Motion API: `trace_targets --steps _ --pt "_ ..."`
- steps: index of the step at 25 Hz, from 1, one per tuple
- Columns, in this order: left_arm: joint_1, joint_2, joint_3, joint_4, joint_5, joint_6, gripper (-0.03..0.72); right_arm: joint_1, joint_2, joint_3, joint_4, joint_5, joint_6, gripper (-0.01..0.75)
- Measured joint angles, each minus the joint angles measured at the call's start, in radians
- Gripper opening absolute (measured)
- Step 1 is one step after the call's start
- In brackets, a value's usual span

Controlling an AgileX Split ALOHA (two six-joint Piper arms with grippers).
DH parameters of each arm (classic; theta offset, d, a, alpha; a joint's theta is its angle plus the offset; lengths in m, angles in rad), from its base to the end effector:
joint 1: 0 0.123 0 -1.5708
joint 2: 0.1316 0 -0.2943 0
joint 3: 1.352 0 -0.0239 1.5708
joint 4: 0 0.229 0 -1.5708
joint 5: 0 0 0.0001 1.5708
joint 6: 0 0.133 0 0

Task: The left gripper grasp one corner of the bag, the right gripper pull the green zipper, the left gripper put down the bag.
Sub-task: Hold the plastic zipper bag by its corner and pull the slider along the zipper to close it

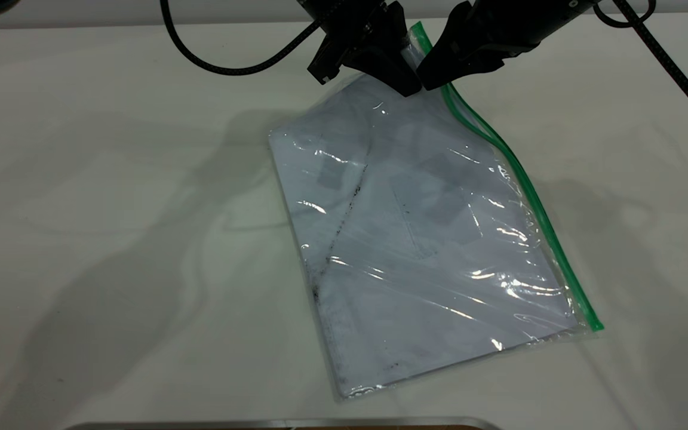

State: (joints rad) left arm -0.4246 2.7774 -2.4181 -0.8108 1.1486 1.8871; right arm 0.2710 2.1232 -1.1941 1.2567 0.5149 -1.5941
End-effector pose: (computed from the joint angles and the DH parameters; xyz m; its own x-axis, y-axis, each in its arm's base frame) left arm 0.4588 -0.3040 0.0572 0.4096 0.6347 -0.6552 0.9098 -0.3367 0.2426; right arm 0.3863 0.1721 0.0964 -0.5836 -0.5027 -0.6377 -0.7447 0.6445 0.1734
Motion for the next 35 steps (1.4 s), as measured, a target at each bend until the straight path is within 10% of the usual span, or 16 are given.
trace_targets --steps 16,35 --pt "0.000 0.000 0.000 -0.021 0.002 -0.002 0.053 0.000 0.000 0.000 0.020 -0.019 0.004 0.040" --pt "0.041 0.007 0.000 -0.096 0.018 -0.050 0.053 0.000 -0.001 -0.010 -0.085 -0.054 0.126 0.037"
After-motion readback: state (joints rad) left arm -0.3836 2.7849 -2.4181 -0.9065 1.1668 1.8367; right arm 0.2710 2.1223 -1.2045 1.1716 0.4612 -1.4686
